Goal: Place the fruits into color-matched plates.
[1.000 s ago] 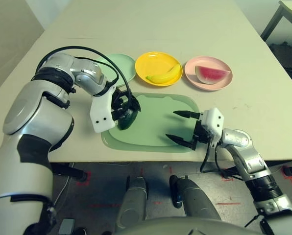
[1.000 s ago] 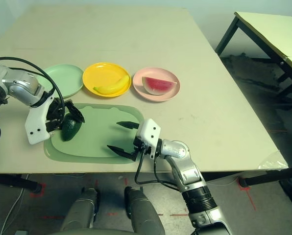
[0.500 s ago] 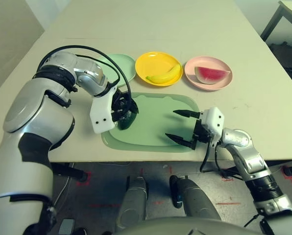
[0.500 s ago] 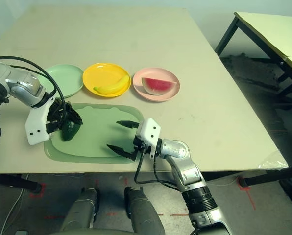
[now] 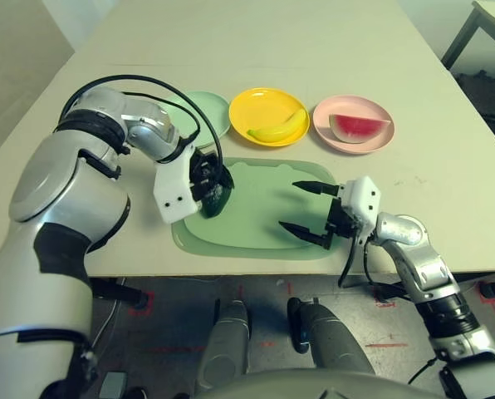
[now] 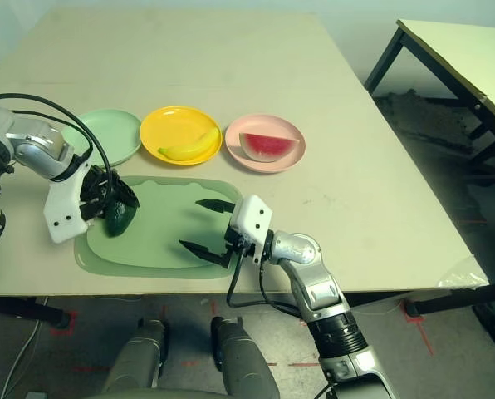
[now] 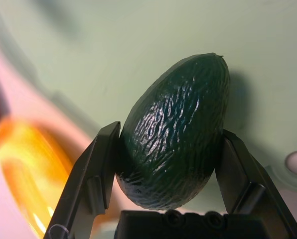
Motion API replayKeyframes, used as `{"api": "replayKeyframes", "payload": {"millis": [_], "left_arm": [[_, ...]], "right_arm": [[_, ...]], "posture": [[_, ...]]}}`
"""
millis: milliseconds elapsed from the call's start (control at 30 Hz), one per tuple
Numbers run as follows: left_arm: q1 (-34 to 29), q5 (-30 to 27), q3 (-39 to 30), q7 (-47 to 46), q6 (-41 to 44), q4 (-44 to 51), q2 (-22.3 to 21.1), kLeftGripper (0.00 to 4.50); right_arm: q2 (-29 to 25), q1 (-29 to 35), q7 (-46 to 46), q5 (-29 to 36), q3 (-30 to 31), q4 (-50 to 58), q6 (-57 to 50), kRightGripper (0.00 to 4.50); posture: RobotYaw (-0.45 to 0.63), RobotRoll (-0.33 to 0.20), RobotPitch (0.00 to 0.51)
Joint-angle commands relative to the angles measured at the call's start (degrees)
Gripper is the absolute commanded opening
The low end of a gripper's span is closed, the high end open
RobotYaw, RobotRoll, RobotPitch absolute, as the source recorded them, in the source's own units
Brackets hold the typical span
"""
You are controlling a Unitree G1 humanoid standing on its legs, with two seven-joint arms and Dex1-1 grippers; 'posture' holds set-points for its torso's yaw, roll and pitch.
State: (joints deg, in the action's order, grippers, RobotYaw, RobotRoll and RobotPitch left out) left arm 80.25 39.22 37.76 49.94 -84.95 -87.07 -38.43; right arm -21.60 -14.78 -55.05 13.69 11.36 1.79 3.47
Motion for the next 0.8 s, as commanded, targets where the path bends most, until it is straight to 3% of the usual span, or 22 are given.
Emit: {"api": "replayKeyframes", "payload": {"millis": [33, 167, 300, 533, 800], "left_arm": [[-4.33, -13.99, -13.25, 21.70, 9.83, -0.36, -0.02, 3.15], [-10.02, -28.47, -24.38, 37.93, 26.71, 8.40, -1.16, 3.15], [-14.37, -36.10, -31.21, 37.93, 44.02, 16.47, -2.39, 3.15], [-19.37, -42.91, -40.65, 23.30, 67.16, 24.78, -5.08, 3.15], [-18.56, -45.24, -47.03, 2.99, 79.05, 23.51, -3.34, 3.15]], "right_arm": [[-0.38, 0.55, -0.93, 0.89, 0.07, 0.05, 0.44, 4.50], [0.08, 0.49, -1.08, 1.18, 0.26, -0.15, 0.19, 4.50], [0.49, 0.22, -0.95, 1.29, 0.31, -0.53, 0.19, 4.50], [0.42, 1.17, -0.89, 1.54, 0.16, -0.25, 0.05, 4.50], [0.66, 1.58, 0.68, 0.85, -0.63, -0.44, 1.20, 4.50]], "posture": [[-0.01, 0.000, 0.182], [0.00, 0.000, 0.177], [0.01, 0.000, 0.173], [0.02, 0.000, 0.168], [0.04, 0.000, 0.173]]}}
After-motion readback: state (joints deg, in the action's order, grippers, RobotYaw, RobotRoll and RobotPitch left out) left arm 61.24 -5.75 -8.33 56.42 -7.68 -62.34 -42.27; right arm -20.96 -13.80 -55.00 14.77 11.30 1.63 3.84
